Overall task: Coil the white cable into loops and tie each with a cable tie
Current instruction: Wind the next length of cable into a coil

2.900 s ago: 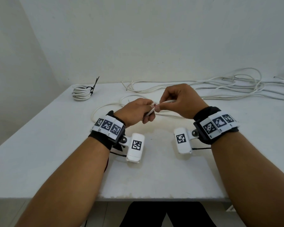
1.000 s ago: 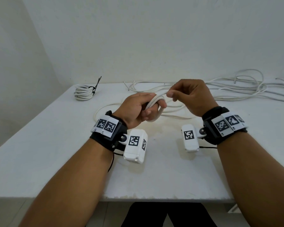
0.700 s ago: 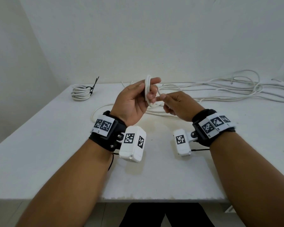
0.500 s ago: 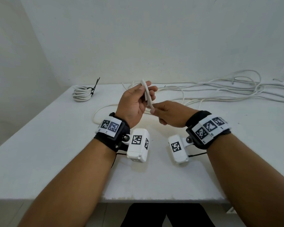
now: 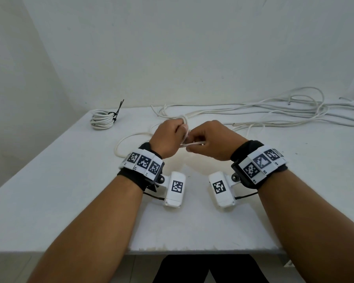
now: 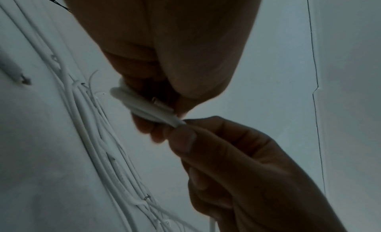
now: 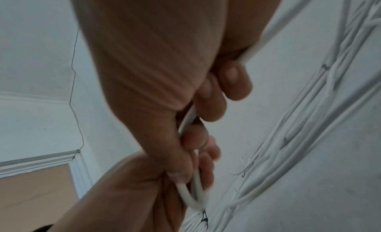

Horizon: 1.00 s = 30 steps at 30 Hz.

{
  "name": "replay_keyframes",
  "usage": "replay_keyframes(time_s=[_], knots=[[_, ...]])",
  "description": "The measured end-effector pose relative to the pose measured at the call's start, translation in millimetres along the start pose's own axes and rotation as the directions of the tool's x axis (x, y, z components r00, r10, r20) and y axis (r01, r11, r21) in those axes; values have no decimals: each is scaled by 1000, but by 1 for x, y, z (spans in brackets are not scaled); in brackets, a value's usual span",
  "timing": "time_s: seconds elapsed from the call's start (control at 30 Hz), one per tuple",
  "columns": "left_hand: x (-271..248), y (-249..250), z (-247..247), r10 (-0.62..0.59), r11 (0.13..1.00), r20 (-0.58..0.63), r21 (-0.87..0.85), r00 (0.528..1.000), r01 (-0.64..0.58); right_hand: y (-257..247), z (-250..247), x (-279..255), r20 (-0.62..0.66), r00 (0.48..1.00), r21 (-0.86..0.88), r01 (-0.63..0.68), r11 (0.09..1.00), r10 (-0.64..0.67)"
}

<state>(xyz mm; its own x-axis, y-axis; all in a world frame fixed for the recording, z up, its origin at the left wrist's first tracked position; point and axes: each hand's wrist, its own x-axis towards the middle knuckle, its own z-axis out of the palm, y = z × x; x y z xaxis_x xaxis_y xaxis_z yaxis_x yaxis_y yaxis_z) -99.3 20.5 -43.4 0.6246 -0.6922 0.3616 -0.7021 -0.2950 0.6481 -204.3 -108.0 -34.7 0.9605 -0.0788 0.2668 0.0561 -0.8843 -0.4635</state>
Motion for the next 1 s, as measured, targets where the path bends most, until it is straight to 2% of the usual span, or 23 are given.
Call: replay_keyframes(time_s=[0.03,0.1,0.2,0.27,0.33,0.5,0.6,0.67,0.77,0.8,0.9,0.97,1.0], knots=[[-1,0,0,-13,998,80,63,997,8,1,-1,0,-39,999,19,-3,1000,4],[-4,2,1,-50,998,233,54,971,38,5,-4,0,-110,994,53,1,999,5],[-8,6,-1,-71,982,333,-143,940,125,10,-10,-2,-217,976,142,9,990,23],[-9,7,-2,-27,937,321,-321,947,136,12,-12,-3,-254,967,215,36,976,20],[-9,8,-3,2,894,294,-429,956,130,15,-15,-3,-283,959,252,59,966,15],[-13,14,-6,17,835,247,-537,969,122,25,-22,-2,-373,927,276,82,958,29],[-12,14,-10,49,712,190,-695,981,99,33,-26,-2,-409,910,252,33,967,76],[-9,13,-13,42,570,150,-816,988,99,36,-26,-1,-362,924,225,-40,974,122],[-7,15,-16,91,306,136,-947,987,102,37,-19,1,-259,953,187,-110,976,157],[-6,16,-16,101,253,130,-962,986,101,36,-16,2,-211,965,172,-122,977,158],[-5,14,-16,79,192,83,-979,993,66,24,-6,8,-29,990,72,-136,988,139],[-2,12,-13,-16,209,27,-978,1000,29,13,0,9,99,988,-20,-115,993,117],[-1,10,-11,-86,243,4,-970,996,24,9,1,9,160,981,-48,-103,994,109]])
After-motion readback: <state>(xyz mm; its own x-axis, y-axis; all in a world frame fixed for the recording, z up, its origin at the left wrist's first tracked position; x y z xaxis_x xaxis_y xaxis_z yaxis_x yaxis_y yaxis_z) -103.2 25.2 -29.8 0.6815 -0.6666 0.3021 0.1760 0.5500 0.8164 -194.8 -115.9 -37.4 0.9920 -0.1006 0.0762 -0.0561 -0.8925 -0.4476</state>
